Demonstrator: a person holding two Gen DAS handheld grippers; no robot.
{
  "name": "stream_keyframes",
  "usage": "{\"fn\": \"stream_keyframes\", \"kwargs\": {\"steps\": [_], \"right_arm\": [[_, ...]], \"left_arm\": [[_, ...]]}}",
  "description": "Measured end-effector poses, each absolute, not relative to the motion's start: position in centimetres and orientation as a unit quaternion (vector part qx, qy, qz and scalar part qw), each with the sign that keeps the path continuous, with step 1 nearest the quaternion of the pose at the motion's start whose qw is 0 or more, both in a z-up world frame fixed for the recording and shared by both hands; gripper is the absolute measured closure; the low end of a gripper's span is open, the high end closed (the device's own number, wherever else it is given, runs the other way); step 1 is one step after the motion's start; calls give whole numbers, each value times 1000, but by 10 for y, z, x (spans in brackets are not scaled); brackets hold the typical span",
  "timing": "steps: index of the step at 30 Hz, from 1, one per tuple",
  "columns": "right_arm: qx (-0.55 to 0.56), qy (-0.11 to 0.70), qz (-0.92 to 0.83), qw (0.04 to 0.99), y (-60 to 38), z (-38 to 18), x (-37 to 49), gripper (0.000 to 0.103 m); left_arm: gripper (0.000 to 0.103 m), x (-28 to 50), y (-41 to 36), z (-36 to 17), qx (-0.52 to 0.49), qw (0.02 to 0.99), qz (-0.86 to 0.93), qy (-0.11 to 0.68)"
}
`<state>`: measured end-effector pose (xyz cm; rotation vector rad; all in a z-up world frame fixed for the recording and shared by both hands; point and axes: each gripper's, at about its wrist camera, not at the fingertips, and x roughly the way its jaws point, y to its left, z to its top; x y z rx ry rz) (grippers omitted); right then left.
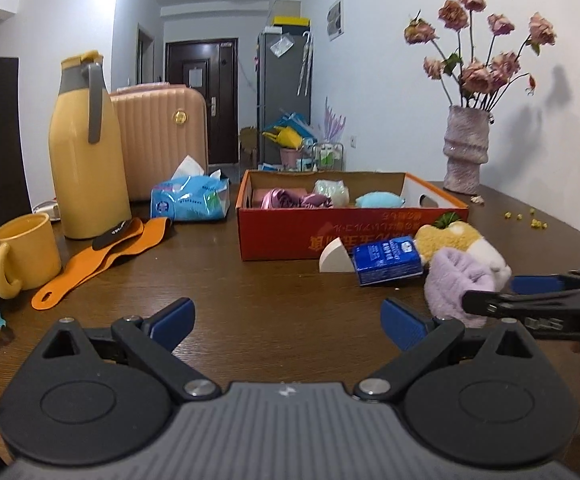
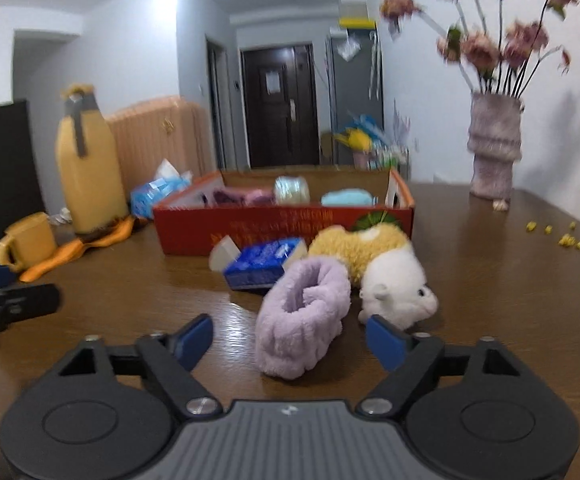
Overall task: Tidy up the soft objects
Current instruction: 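Grasp the lavender fuzzy slipper with the right tool and lift it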
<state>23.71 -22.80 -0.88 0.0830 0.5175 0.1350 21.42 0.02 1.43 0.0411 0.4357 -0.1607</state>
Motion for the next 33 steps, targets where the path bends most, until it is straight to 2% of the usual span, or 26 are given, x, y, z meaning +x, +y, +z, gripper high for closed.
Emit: {"fn": "stream_keyframes", "kwargs": {"steps": [1, 3, 5, 6, 11, 15, 16, 17, 19, 21, 24, 28, 30, 33], "right_arm": [[43, 266, 64, 961, -228, -12, 247, 41], [44, 270, 71, 959, -228, -17, 257, 67], [16, 270, 100, 957, -224, -16, 256, 79], [-7, 267, 128, 955, -220, -14, 251, 80], [-110, 258, 279, 918, -198, -10, 206, 80], [-84, 264, 297, 914, -203, -9, 197, 80], [-81, 265, 299, 913, -204, -10, 197, 80], [-82, 265, 298, 913, -204, -11, 196, 79], [-78, 265, 289, 917, -207, -11, 197, 77], [-63, 266, 261, 926, -214, -9, 197, 69], [-29, 269, 230, 935, -230, -8, 198, 68], [50, 280, 218, 934, -248, -8, 200, 62], [88, 269, 221, 933, -253, -4, 199, 56], [114, 257, 221, 934, -253, 2, 201, 55]], "left_arm": [[2, 217, 0, 13, 21, 972, -80, 219], [2, 221, -1, 12, 22, 972, -78, 221], [2, 223, -1, 10, 20, 971, -82, 224], [2, 224, -1, 10, 13, 970, -89, 225], [2, 236, -3, 12, -46, 958, -158, 233], [2, 269, -18, 4, -76, 939, -178, 286], [7, 277, -22, 2, -87, 932, -178, 302], [15, 283, -25, 0, -97, 927, -188, 310], [63, 291, -32, -4, -92, 915, -214, 329], [81, 292, -35, -8, -88, 911, -214, 342], [86, 283, -29, -13, -81, 915, -202, 340], [86, 266, -20, -12, -79, 924, -173, 332], [86, 258, -17, -11, -79, 926, -167, 329], [86, 244, -16, -10, -78, 924, -179, 329]]}}
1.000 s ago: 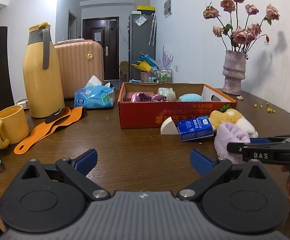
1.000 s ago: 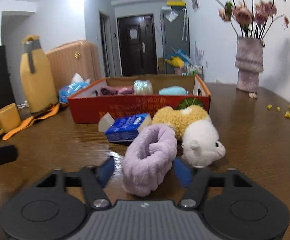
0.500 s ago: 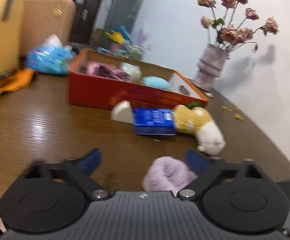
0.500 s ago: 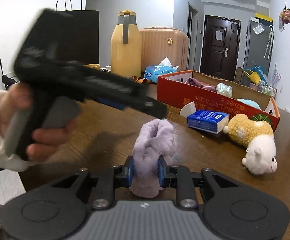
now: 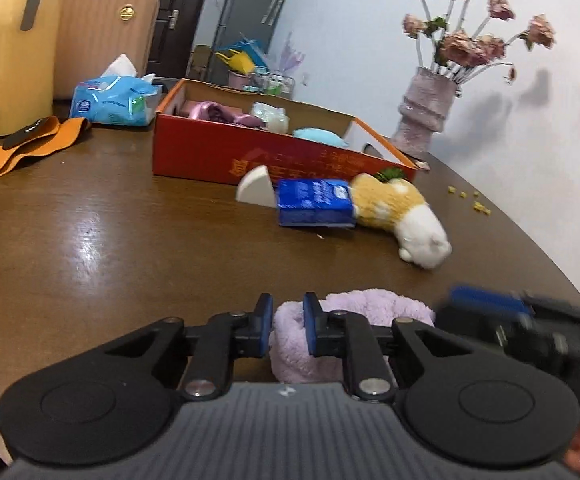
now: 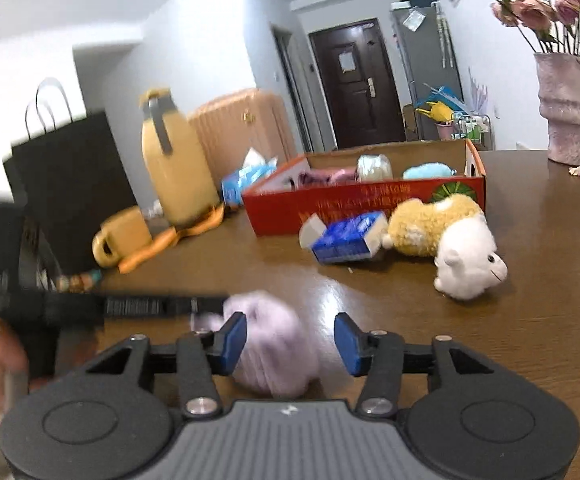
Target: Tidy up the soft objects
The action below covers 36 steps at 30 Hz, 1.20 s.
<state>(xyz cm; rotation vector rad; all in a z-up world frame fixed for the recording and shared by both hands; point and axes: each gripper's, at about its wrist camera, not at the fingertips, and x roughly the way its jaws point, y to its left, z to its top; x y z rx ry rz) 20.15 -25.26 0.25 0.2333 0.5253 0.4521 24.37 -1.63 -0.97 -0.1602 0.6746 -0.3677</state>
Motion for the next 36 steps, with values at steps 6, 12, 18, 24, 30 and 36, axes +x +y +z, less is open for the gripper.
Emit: {"fn": "stream_keyframes", "kwargs": {"steps": [6, 12, 18, 24, 30, 36], "right_arm": [[46, 277, 242, 929, -220, -3, 190, 78], [32, 281, 236, 930, -210, -10, 161, 75], [35, 285, 223, 932, -214, -6, 157, 73], [42, 296, 222, 928, -221, -8, 156, 86], [-32, 197, 208, 957, -208, 12, 174, 90], [-127, 228, 237, 936, -191, -16, 178, 90]], "left_arm": [[85, 205, -18, -11, -32, 939, -166, 300], [70, 192, -2, -12, -63, 933, -178, 307], [72, 188, 0, -11, -71, 917, -227, 321], [92, 188, -2, -15, -76, 916, -227, 323], [91, 209, -10, 1, -90, 945, -202, 243], [46, 204, 12, 2, -126, 936, -233, 232]]}}
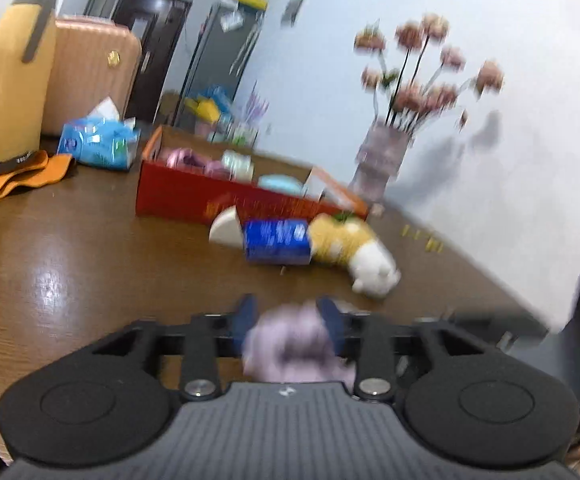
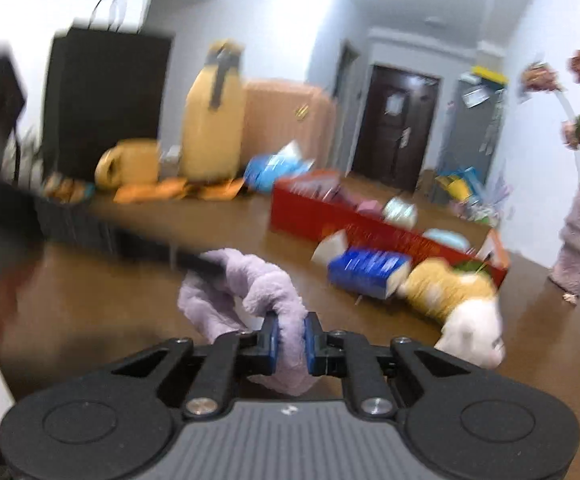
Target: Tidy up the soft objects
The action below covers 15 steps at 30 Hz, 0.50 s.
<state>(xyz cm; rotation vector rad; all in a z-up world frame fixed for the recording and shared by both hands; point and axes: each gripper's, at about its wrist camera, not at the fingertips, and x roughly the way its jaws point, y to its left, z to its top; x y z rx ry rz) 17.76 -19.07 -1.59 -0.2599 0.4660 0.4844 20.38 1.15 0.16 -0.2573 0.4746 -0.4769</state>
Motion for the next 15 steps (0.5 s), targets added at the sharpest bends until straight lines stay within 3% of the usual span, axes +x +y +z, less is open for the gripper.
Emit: {"fn": "stream_keyframes", "kwargs": {"steps": [1, 3, 7, 8, 10, 15], "right_arm": [[-130, 221, 244, 935, -190, -20, 172, 90], [-147, 212, 253, 932, -185, -23, 163, 89], [-130, 222, 253, 933, -187, -18, 156, 83], [-117, 228, 255, 932, -191, -15, 154, 75], [-70, 233, 254, 936, -204, -7, 151, 63], [105, 253, 223, 935, -227, -2, 166, 61]], "left_arm": [[41, 204, 12, 4, -134, 935, -235, 230], [42, 215, 6, 5, -136, 928, -232, 258], [63, 227, -19, -18, -61, 922, -195, 327], [63, 225, -20, -23, -55, 924, -190, 328], [65, 218, -16, -26, -65, 927, -189, 318], [65, 206, -14, -32, -80, 930, -176, 312]]}}
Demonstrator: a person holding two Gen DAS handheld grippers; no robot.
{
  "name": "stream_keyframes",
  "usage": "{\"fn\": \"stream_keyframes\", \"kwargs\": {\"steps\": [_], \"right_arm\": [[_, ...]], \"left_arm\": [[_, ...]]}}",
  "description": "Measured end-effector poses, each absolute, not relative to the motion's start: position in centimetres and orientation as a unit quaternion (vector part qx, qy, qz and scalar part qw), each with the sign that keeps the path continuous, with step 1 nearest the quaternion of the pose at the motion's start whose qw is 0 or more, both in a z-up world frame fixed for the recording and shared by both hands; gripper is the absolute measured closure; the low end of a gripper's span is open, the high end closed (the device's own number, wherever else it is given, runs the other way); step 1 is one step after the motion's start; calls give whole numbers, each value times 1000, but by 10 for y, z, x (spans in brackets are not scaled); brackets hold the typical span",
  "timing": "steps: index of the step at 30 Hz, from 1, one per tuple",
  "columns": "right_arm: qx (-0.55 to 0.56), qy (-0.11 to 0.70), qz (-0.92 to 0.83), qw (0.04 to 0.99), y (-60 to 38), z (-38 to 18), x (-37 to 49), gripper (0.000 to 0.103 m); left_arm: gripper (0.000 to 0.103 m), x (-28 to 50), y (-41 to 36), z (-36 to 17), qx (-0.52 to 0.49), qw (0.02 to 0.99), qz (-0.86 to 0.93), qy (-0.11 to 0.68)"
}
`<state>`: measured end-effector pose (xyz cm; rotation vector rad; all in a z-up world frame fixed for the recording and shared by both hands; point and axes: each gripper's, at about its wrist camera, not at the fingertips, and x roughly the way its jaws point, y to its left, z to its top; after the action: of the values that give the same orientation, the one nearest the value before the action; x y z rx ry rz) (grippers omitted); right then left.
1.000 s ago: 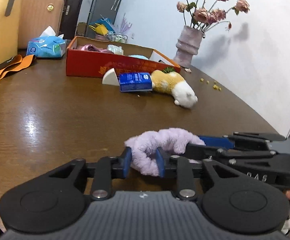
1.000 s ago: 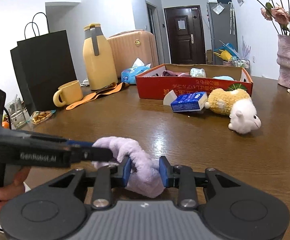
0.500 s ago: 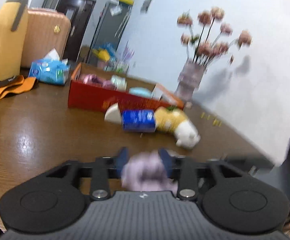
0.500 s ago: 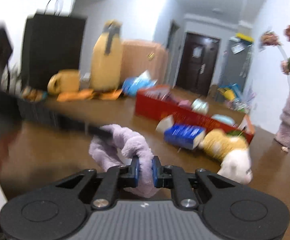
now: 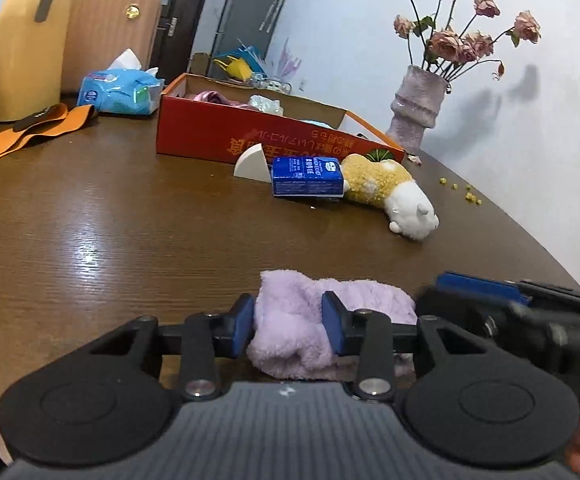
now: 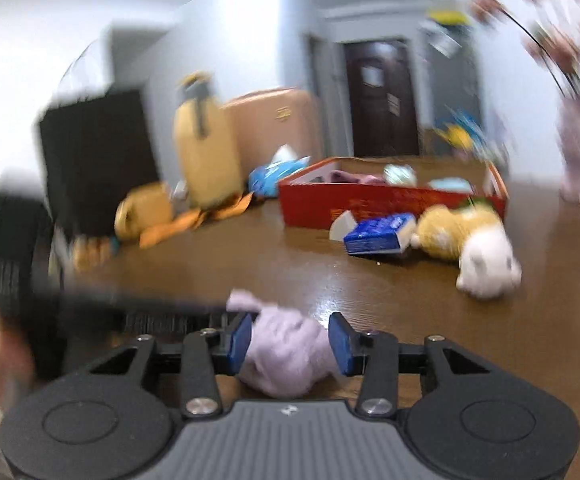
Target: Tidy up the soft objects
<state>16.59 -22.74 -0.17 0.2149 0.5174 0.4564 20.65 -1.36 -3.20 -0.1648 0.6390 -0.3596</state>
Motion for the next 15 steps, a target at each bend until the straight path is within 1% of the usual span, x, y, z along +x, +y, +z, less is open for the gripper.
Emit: {"fn": "stream_keyframes", "kwargs": {"steps": [1, 4, 6, 10, 11, 14, 15], "right_arm": [[115, 263, 213, 934, -224, -5, 171, 61], [96, 285, 185, 935, -209, -24, 181, 64], [113, 287, 184, 933, -210, -33, 183, 65], [99, 278, 180, 938, -208, -36, 178, 64], [98, 277, 180, 939, -208, -37, 178, 64], [101, 278, 181, 938, -209, -35, 176, 64], [103, 279, 182, 937, -210, -35, 177, 64]], "left_arm": [[65, 204, -14, -32, -79, 932, -172, 310], [65, 202, -11, -29, -81, 931, -170, 312], [64, 202, -5, -28, -88, 928, -178, 316], [56, 204, 7, -27, -122, 917, -190, 327], [56, 205, 6, -28, -122, 916, -189, 332], [57, 204, 2, -31, -115, 917, -194, 330], [62, 203, 1, -31, -111, 918, -196, 327]]}}
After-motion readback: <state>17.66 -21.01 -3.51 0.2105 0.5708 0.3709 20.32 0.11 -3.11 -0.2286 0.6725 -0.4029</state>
